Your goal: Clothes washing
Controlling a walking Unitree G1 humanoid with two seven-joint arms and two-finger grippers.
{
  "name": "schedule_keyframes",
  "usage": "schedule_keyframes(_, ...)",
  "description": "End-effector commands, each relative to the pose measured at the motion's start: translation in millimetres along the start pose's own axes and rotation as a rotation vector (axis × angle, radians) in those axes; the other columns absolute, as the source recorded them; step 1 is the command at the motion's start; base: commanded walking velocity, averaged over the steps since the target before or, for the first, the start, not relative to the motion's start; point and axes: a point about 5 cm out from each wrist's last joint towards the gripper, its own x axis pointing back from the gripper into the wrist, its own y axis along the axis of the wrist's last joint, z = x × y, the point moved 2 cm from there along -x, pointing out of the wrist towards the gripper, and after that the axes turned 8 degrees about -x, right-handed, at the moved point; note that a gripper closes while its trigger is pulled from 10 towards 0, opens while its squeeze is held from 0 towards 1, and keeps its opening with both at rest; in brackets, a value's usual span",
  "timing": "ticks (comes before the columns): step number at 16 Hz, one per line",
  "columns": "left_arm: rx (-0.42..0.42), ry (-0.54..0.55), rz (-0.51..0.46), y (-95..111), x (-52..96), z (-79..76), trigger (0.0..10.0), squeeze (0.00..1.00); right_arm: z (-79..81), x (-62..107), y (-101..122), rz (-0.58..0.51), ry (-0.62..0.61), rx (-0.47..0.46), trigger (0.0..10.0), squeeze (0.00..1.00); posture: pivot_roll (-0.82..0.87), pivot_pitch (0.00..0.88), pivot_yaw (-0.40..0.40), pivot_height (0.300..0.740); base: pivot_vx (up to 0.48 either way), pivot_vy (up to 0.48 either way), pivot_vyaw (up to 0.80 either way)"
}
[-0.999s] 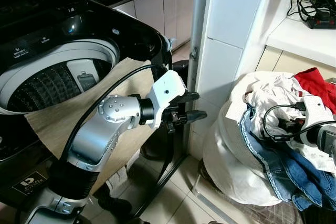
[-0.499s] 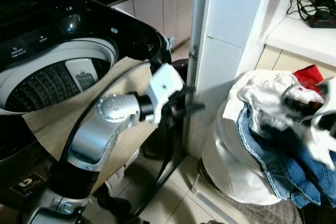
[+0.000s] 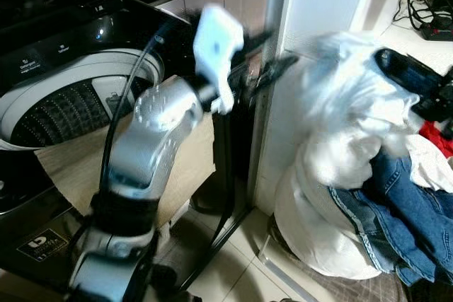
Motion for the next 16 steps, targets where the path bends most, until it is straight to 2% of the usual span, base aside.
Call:
schedule_keyframes(1,0.032,-0.012,-0.056,9,-4.9,-0.5,10.0,1.00,15.5,-7.0,5,-0.040,0.074,-0.016,0.0,0.00,-0.14,0.000,0.036,0.740,0.000,0.000,0.00)
schedule_keyframes(2,0.067,-0.070,-0.098,16,-10.6,-10.7,10.0,1.00,21.8,-14.5,1,-0.075,0.117,-0.067,0.0,0.00,-0.14,0.000,0.036,0.740,0.000,0.000,0.00)
schedule_keyframes(3,0.073,-0.078,-0.096,15,-11.4,-12.8,10.0,1.00,22.5,-15.4,0,-0.082,0.123,-0.079,0.0,0.00,-0.14,0.000,0.035,0.740,0.000,0.000,0.00)
schedule_keyframes(7,0.090,-0.151,-0.035,-1,-13.6,-32.9,10.0,1.00,35.2,-24.2,-3,-0.111,0.199,-0.136,0.0,0.00,-0.14,0.000,0.037,0.740,0.000,0.000,0.00)
schedule_keyframes(8,0.139,-0.222,-0.038,-5,-10.8,-45.6,10.0,0.00,40.5,-26.4,-4,-0.113,0.219,-0.153,0.0,0.00,-0.14,0.000,0.036,0.740,0.000,0.000,0.00)
schedule_keyframes(10,0.185,-0.321,-0.042,-9,-4.5,-61.6,10.0,0.00,42.3,-26.7,-4,-0.116,0.225,-0.162,0.0,0.00,-0.14,0.000,0.036,0.740,0.000,0.000,0.00)
schedule_keyframes(14,0.220,-0.349,-0.040,-13,-5.7,-72.4,10.0,0.00,43.4,-27.7,-5,-0.114,0.226,-0.168,0.0,0.00,-0.14,0.000,0.036,0.740,0.000,0.000,0.00)
schedule_keyframes(16,0.194,-0.328,-0.016,-17,-8.2,-73.4,10.0,0.00,44.5,-28.5,-5,-0.113,0.226,-0.172,0.0,0.00,-0.14,0.000,0.037,0.740,0.000,0.000,0.00)
